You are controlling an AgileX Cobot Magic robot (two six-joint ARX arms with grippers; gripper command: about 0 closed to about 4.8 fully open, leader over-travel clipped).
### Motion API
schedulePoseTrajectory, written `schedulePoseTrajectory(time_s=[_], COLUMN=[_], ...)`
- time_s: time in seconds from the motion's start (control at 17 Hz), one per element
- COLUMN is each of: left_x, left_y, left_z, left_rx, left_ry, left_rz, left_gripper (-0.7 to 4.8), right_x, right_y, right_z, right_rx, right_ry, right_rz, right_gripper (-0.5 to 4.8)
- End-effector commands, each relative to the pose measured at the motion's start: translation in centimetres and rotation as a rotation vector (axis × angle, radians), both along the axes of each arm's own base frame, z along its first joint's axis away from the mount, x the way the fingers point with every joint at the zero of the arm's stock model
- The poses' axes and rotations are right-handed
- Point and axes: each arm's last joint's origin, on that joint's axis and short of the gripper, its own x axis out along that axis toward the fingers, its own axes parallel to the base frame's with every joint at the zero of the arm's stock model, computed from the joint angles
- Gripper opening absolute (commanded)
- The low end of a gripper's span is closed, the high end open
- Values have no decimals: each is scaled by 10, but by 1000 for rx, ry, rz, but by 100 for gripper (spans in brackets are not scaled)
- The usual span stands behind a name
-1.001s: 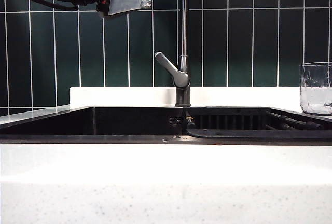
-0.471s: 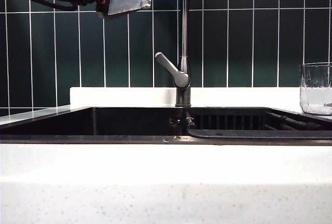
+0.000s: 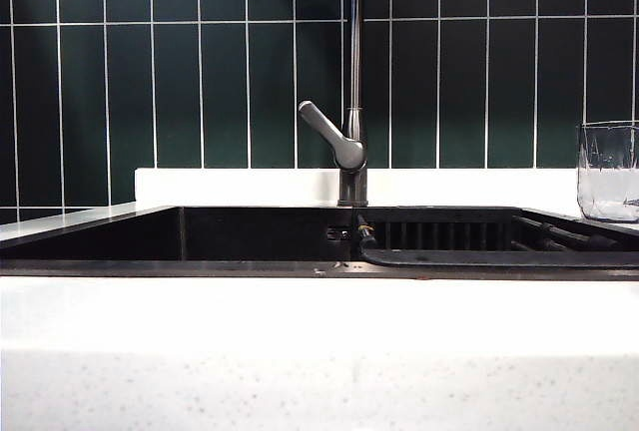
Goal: Pick up the mug next to the sink, go to the faucet to get some water, pour the water into the sink, and finally put the mug back to its place.
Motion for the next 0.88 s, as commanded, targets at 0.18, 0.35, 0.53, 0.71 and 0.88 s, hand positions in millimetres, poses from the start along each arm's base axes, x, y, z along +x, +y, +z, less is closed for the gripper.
schedulePoseTrajectory(time_s=[0.18,0.35,0.53,0.71,0.88], left_x=[-55,-92,-116,-139,-159], left_y=[23,38,48,58,67], left_z=[-15,-36,-60,-91,-119], left_rx=[48,-84,-182,-268,-382], left_ry=[-81,-122,-145,-156,-169], left_rz=[337,530,651,783,872], left_gripper=[-6,-6,-6,-6,-6], right_x=[-23,-42,-56,-70,-79], right_y=[5,10,14,18,22], right_z=[9,17,15,3,-12], right_rx=[-39,-56,-58,-54,-7], right_ry=[-23,-79,-73,-88,-96], right_rz=[-50,-82,-82,-96,-97], right_gripper=[-6,-6,-6,-6,-6])
